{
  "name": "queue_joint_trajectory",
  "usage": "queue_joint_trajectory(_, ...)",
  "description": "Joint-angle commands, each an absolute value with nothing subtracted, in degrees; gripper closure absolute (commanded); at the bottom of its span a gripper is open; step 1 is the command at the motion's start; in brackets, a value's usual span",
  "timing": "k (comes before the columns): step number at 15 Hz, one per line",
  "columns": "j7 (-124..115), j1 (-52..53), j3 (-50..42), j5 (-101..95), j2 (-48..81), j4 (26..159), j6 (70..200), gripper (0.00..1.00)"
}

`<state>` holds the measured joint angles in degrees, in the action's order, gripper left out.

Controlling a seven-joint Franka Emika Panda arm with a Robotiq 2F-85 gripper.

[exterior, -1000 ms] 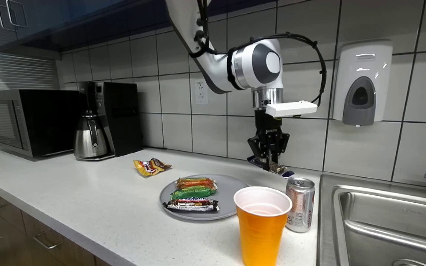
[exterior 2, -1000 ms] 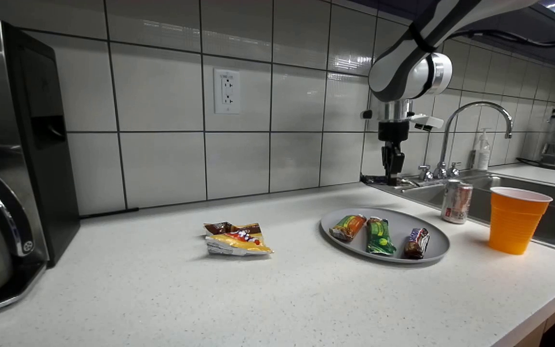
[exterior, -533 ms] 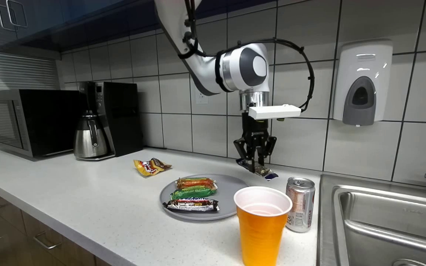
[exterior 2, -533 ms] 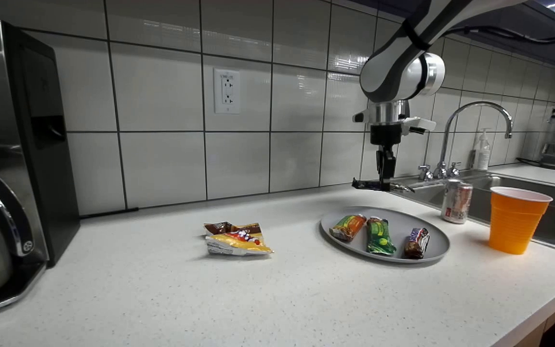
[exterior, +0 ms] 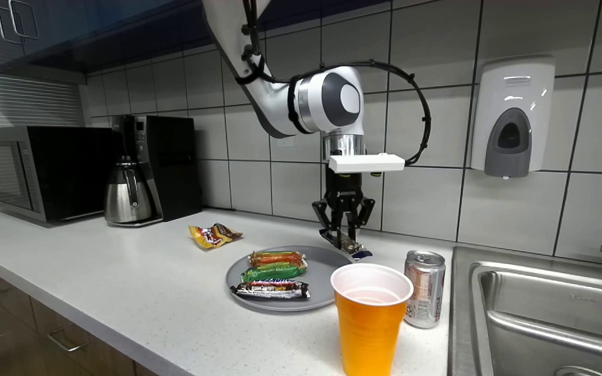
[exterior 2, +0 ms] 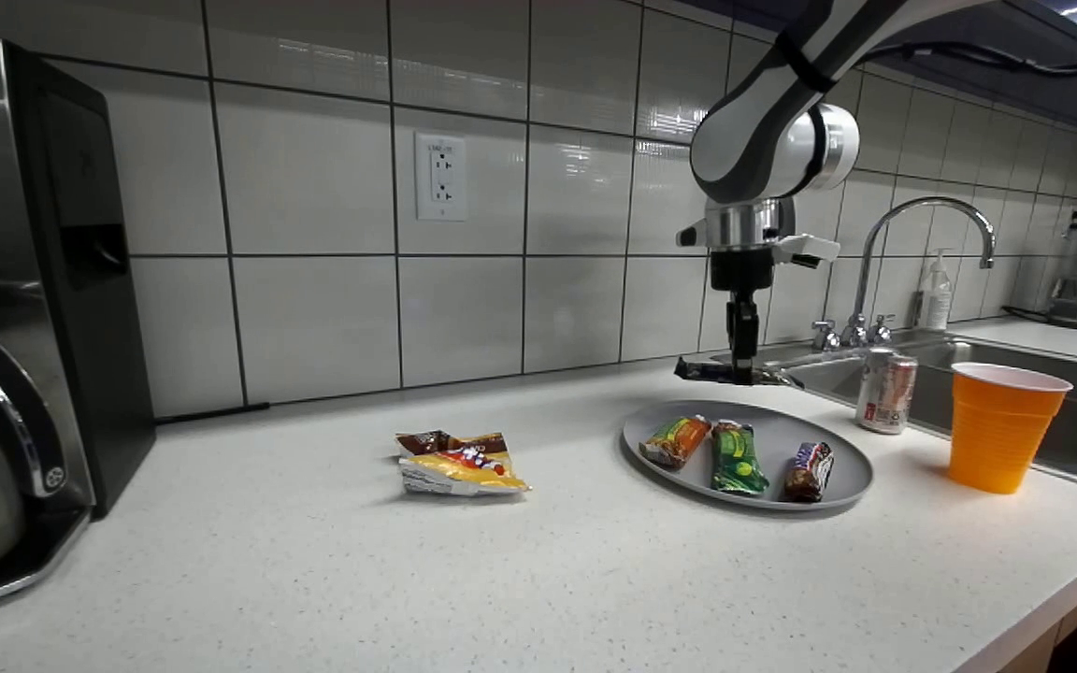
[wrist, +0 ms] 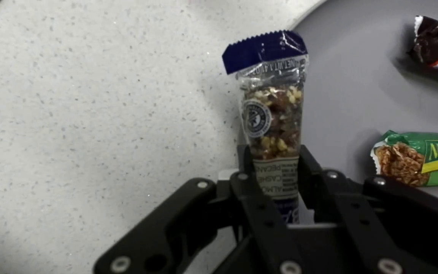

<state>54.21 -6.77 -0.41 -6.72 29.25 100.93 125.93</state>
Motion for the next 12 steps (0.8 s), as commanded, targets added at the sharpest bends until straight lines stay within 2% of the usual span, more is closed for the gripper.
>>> queue_joint_trajectory(1, 49.6, -6.59, -0.11, -6.36, 25.51, 105.02, 125.64, 0.92)
queue_joint_trajectory(12, 38.95, -6.44, 0.08, -6.37, 25.16, 107.28, 125.88, 0.92)
